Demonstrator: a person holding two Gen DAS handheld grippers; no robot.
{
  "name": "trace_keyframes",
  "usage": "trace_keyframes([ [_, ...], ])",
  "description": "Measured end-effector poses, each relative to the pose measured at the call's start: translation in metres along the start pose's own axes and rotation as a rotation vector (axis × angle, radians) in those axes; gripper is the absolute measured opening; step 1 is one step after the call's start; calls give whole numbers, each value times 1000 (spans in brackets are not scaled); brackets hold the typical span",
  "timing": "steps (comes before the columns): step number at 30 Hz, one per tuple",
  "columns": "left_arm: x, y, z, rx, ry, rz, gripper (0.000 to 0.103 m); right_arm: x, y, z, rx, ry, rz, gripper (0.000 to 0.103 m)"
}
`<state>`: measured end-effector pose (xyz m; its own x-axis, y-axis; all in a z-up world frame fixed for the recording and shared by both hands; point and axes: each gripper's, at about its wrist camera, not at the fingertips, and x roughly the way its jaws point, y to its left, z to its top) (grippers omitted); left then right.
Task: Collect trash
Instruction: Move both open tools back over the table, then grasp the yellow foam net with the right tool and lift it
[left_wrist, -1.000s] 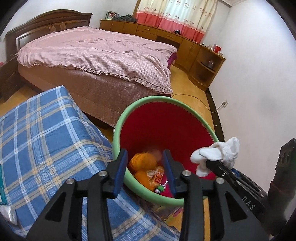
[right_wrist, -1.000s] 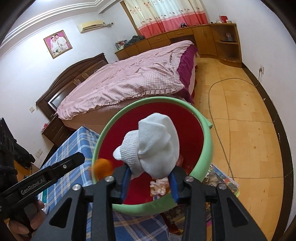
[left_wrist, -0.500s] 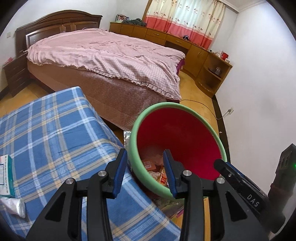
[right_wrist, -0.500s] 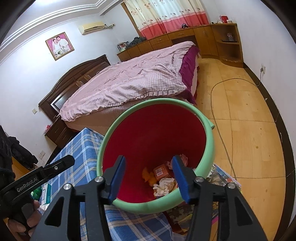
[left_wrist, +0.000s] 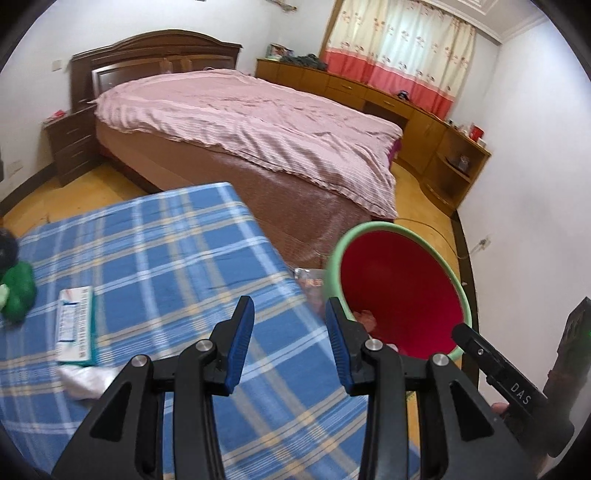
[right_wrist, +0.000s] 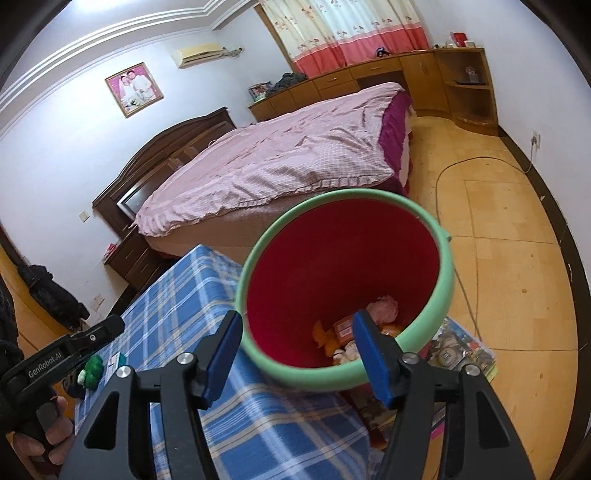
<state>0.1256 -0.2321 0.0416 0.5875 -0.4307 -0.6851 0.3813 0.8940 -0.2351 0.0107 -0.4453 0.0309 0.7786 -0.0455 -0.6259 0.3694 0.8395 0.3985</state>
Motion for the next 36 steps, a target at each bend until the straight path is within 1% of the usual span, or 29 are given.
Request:
trace_keyframes([
  [12, -62, 64, -21, -76, -59, 119, 40, -16, 54, -26, -68, 40, 78, 66],
  [16, -78, 88, -32, -92, -63, 165, 40, -20, 77, -40, -113, 62, 99, 67],
  [23, -106, 129, -56, -139, -59, 237, 40, -22, 112, -66, -181, 121, 146, 67],
  [28, -124, 160, -76, -192, -51, 286, 40, -19, 137, -84, -230, 180, 174, 67],
  [36, -147, 196, -107, -269, -41, 340, 40, -9, 169, -112, -292, 280, 212, 67],
])
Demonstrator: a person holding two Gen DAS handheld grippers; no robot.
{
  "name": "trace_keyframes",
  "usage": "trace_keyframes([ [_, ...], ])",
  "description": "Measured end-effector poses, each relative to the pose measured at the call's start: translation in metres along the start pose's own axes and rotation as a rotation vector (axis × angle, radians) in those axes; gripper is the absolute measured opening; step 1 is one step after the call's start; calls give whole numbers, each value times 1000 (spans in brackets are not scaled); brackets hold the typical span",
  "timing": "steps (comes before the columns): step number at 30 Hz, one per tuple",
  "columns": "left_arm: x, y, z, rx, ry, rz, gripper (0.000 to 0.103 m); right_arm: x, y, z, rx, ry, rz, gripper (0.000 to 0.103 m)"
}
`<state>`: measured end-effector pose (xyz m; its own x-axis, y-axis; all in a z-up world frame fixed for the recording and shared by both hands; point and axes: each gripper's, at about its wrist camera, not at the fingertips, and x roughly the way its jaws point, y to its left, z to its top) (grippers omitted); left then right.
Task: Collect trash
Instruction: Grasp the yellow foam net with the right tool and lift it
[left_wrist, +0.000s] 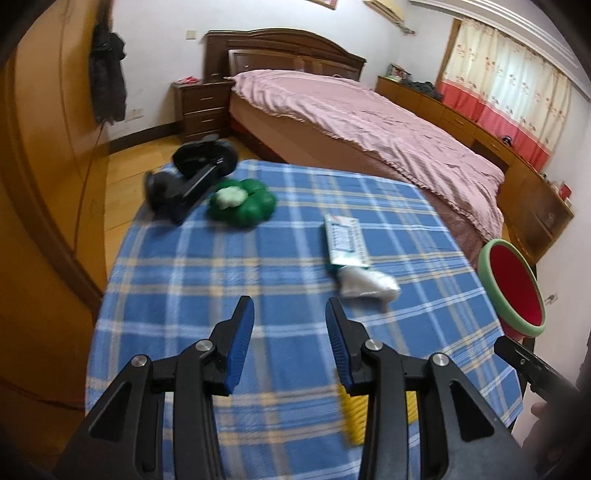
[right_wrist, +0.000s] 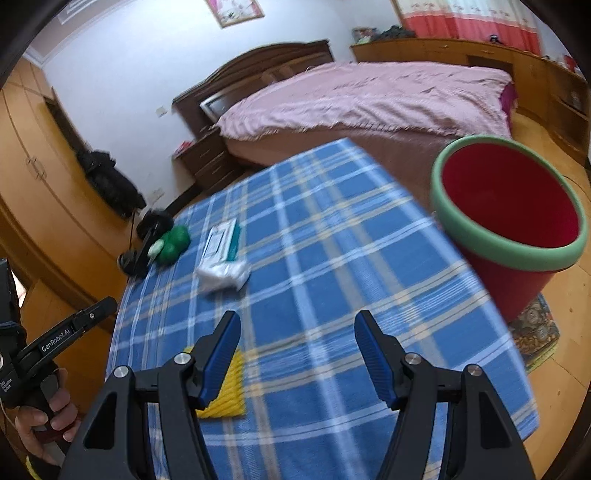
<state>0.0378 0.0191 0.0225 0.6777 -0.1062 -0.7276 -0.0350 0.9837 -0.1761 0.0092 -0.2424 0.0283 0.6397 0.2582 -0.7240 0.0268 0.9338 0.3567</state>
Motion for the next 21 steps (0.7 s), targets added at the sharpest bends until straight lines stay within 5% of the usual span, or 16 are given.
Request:
trace_keyframes([
  [21, 6, 79, -45, -141, 64, 73, 40, 55, 66, -34, -105, 249, 43, 69],
])
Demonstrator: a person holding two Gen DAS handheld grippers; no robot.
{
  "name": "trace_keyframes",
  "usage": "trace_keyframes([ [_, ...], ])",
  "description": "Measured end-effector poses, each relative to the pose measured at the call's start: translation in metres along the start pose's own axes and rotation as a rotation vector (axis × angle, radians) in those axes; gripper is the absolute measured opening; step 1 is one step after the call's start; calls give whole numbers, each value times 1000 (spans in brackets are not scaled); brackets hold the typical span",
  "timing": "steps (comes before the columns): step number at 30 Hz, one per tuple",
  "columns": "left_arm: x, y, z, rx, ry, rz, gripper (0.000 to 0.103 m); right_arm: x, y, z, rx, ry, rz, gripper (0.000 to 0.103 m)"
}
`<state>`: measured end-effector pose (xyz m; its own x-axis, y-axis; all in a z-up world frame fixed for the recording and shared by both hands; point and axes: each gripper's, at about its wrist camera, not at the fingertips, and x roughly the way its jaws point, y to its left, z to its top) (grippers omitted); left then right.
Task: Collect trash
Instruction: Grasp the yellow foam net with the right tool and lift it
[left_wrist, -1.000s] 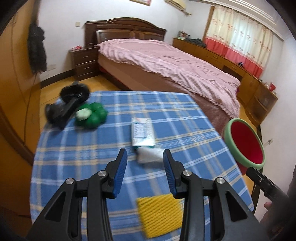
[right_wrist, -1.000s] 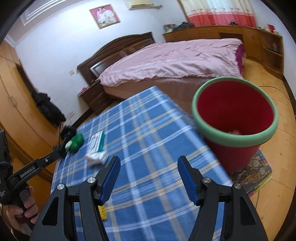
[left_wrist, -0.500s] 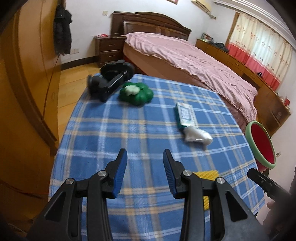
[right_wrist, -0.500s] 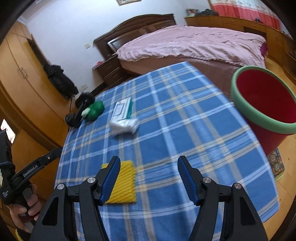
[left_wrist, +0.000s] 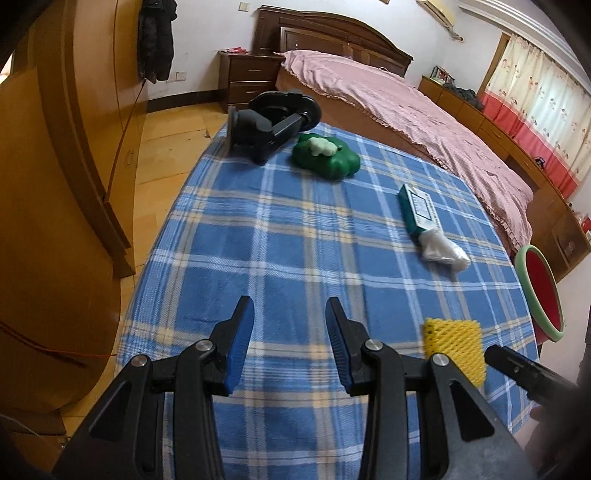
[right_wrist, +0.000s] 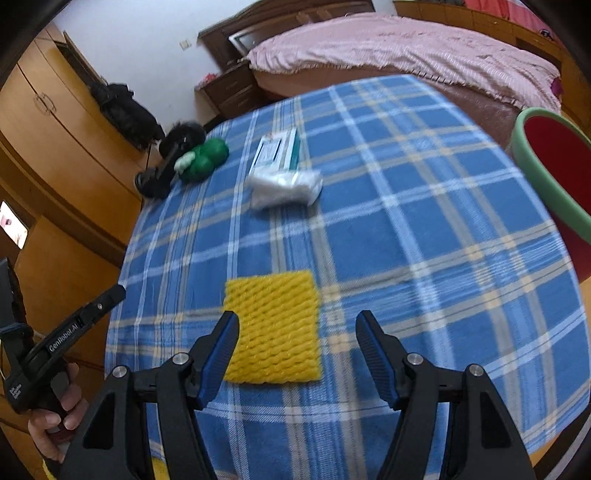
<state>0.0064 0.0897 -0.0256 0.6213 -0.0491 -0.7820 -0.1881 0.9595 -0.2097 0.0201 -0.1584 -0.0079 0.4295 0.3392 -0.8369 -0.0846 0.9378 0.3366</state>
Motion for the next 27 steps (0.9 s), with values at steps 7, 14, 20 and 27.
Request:
trace_keyframes([
  [7, 4, 8, -2, -17, 9, -6, 40, 19, 18, -7, -53, 59, -25, 70],
  [14, 6, 12, -2, -29, 14, -13, 40, 27, 30, -11, -111, 55, -76, 50],
  [20, 13, 6, -1, -20, 28, -25, 40, 22, 30, -11, -124, 25, -24, 12],
  [27, 18, -21, 5, 35, 31, -66, 40, -9, 23, -3, -118, -96, 23, 10],
])
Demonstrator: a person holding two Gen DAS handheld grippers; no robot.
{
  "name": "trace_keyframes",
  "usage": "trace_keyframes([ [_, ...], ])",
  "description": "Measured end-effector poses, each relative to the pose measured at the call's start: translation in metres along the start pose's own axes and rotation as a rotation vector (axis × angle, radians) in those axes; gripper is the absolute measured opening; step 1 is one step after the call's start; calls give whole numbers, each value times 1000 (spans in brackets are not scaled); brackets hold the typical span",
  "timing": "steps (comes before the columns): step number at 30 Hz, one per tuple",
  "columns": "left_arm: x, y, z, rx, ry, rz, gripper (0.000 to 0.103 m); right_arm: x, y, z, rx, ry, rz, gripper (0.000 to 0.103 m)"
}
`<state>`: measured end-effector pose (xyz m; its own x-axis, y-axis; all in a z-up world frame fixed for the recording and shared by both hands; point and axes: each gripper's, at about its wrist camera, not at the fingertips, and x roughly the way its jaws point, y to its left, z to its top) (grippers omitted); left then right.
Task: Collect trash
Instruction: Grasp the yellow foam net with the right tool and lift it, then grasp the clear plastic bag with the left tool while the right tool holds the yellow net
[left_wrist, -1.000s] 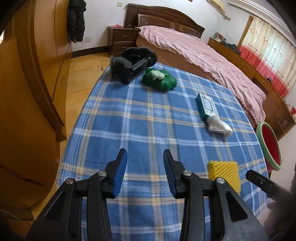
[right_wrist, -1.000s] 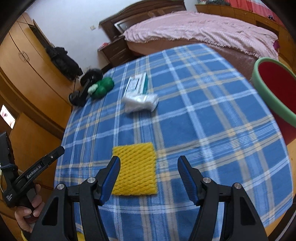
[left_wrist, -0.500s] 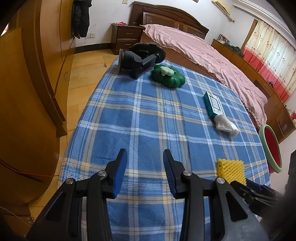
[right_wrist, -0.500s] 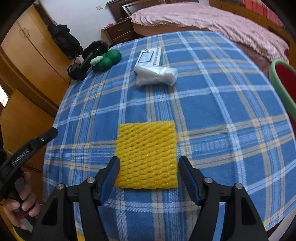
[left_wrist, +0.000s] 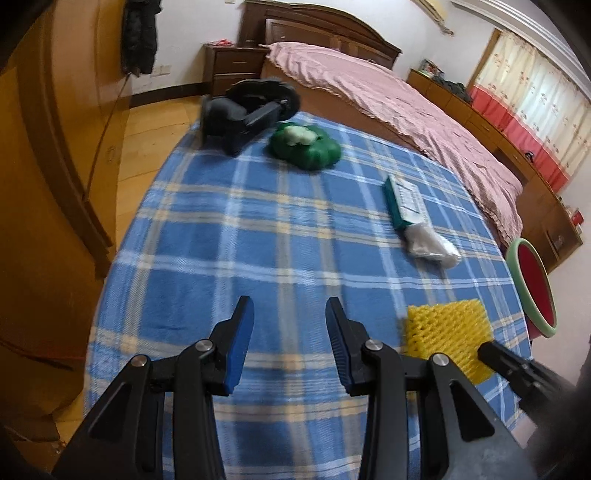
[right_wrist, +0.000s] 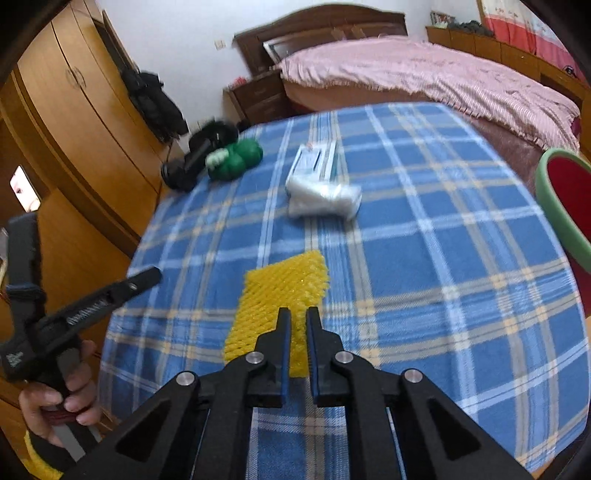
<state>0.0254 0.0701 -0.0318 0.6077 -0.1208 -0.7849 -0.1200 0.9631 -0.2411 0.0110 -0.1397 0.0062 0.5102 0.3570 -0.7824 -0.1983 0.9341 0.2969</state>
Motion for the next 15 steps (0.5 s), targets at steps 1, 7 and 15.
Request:
trace_keyframes([
  [1, 1, -4, 1, 10, -1, -5, 40, -5, -2, 1, 3, -17, -3, 10],
  [7, 9, -38, 13, 76, 3, -60, 45, -41, -22, 12, 42, -146, -55, 9],
  [15, 20, -81, 23, 145, 0, -106, 55, -69, -56, 23, 103, -251, -128, 9],
])
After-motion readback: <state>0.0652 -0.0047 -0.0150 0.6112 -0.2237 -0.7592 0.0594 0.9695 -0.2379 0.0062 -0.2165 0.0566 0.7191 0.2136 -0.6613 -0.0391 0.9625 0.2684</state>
